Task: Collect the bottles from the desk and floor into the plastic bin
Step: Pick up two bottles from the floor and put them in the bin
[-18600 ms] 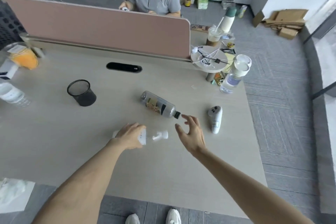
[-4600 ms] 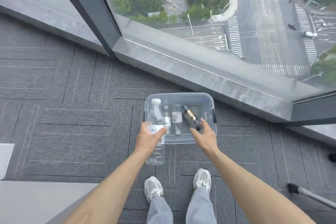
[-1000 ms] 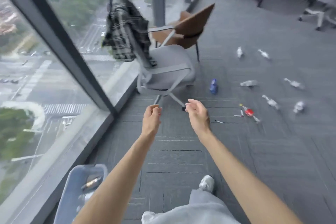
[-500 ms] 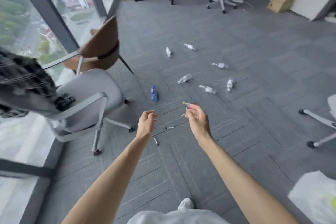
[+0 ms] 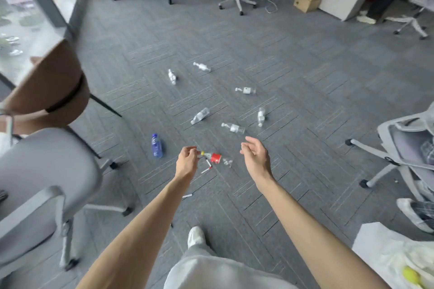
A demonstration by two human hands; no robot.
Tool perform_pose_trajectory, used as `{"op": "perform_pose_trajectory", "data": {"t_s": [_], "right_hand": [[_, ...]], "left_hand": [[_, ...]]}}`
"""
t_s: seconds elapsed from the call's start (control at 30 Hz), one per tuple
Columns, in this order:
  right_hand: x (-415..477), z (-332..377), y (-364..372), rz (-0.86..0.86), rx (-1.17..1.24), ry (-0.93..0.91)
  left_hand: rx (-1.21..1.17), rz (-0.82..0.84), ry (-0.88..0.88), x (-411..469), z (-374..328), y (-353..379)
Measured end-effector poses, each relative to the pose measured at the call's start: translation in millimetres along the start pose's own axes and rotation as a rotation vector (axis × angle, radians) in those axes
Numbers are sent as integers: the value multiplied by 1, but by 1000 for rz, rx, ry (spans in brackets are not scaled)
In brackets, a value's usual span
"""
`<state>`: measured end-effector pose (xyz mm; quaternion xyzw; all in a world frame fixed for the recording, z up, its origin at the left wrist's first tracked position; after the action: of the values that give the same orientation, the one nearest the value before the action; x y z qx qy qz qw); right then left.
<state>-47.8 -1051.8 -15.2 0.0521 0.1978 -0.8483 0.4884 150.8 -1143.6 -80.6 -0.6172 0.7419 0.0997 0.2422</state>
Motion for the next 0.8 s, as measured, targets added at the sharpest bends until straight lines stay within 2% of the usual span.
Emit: {"op": "perform_pose_trajectory", "data": {"t_s": [0.13, 0.33, 0.6, 0.8], "right_hand": [[70, 11, -19, -48, -51, 38], [184, 12, -36, -49, -87, 72], [368, -16, -47, 212, -251, 95], [455, -45, -38, 384, -387, 162]], "left_hand": [[64, 35, 13, 66, -45, 31], [108, -10, -14, 150, -89, 68], [70, -260, -174, 239, -90, 133], [24, -337, -350, 273, -65, 185]]}}
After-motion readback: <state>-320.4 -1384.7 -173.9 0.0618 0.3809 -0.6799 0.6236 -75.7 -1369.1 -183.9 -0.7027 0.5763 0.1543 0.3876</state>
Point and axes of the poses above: each hand's wrist, its own x-axis towards the middle knuckle, its own y-axis out of the palm, z = x × y, the point moved 6 cm from there along x, towards the middle knuckle, and after that the axes turned 4 degrees about z, right-handed, at the moved point
